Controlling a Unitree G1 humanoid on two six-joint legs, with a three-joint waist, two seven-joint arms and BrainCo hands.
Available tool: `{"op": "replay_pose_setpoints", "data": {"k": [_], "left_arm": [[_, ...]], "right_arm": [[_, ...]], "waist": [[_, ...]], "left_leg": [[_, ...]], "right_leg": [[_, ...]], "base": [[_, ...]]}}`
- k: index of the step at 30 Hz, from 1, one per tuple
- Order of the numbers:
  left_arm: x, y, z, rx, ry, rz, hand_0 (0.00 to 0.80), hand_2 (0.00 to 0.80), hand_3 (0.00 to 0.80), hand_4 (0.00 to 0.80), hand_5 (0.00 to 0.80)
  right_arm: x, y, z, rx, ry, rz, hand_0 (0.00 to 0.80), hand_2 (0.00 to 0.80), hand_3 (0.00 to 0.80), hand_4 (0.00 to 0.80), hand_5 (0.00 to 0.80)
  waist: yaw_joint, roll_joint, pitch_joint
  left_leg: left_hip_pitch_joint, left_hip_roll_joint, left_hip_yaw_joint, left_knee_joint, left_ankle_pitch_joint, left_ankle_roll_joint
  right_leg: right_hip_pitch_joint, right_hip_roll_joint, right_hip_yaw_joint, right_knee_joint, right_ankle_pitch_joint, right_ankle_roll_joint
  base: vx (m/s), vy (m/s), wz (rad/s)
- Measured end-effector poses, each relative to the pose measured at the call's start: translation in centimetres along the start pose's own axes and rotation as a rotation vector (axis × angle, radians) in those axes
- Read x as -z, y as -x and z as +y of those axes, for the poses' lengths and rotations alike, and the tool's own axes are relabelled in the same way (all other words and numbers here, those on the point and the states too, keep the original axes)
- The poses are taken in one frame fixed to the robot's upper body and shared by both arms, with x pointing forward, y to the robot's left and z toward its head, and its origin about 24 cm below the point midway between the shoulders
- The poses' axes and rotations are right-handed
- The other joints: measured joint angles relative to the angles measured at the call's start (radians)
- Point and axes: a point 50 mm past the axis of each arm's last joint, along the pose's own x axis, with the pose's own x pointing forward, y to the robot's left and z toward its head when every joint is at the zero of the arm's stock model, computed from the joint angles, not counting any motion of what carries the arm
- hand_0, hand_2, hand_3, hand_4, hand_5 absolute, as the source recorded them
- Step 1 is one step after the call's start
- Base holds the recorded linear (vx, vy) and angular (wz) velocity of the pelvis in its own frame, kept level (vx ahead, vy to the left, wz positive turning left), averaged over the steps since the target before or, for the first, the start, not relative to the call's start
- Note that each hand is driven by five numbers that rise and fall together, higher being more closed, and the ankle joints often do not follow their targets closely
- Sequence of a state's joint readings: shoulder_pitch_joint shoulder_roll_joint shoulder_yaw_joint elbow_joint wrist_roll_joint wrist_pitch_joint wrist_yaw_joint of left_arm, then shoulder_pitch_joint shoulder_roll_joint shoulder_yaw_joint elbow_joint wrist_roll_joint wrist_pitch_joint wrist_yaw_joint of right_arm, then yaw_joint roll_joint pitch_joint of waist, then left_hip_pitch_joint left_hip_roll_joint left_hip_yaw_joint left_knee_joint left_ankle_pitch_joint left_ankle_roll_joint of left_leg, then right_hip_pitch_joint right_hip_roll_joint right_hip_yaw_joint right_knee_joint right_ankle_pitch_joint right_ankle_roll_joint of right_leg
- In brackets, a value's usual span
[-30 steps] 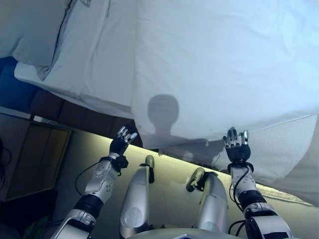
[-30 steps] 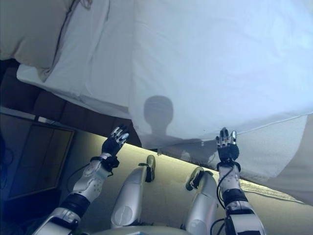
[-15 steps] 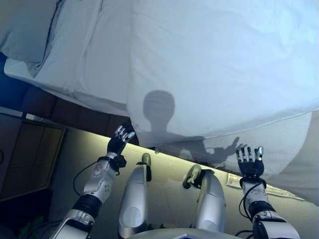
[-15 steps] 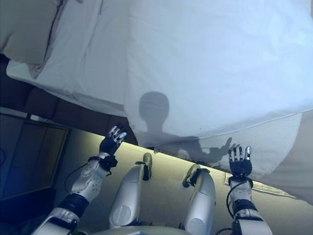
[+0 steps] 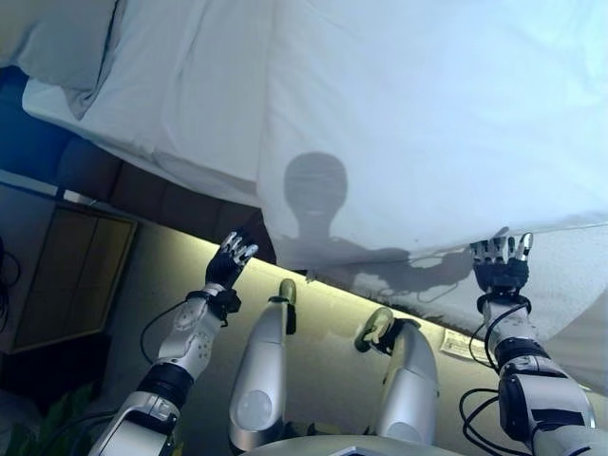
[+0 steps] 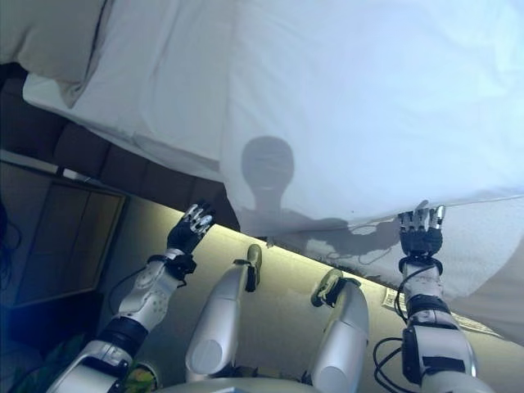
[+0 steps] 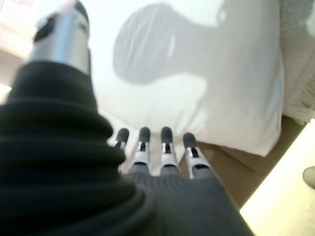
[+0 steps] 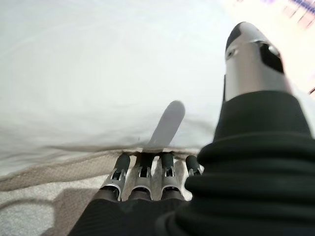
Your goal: Make the bed neatly
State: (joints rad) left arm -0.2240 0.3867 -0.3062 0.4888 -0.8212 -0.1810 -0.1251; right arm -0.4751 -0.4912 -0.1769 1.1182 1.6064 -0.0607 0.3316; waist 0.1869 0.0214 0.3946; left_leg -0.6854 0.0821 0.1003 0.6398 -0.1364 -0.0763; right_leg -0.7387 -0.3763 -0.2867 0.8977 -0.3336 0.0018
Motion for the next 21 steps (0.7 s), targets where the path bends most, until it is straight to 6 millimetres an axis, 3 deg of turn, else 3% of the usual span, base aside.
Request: {"op": "replay_pose_setpoints", "data": {"k": [13, 21], "left_arm": [[-0.4, -0.1, -0.5, 0.043, -0.005, 0.002, 0.000, 0.000, 0.000, 0.000, 0.000], [-0.6, -0.3, -0.7, 0.052, -0.001, 0.001, 0.000, 0.000, 0.000, 0.000, 0.000]], "right_arm": [[-0.8, -0.2, 0.1, 0.014, -0.005, -0.013, 0.000, 0.000, 0.000, 0.000, 0.000], [-0.9, 0.1, -1.0, 0.131, -0.009, 0.027, 0.000, 0.000, 0.000, 0.000, 0.000]], "waist": [[-0.001, 0.016, 0.007], [-0.001, 0.020, 0.009]], "left_leg": [[-0.007, -0.014, -0.004, 0.005, 0.001, 0.002], [0.019, -0.014, -0.006, 0.004, 0.001, 0.002]], "right_leg": [[-0.007, -0.019, 0.000, 0.018, -0.005, 0.001], [0.020, -0.020, -0.001, 0.021, -0.009, 0.000]], "base": [[0.001, 0.017, 0.02], [0.036, -0.022, 0.00]]}}
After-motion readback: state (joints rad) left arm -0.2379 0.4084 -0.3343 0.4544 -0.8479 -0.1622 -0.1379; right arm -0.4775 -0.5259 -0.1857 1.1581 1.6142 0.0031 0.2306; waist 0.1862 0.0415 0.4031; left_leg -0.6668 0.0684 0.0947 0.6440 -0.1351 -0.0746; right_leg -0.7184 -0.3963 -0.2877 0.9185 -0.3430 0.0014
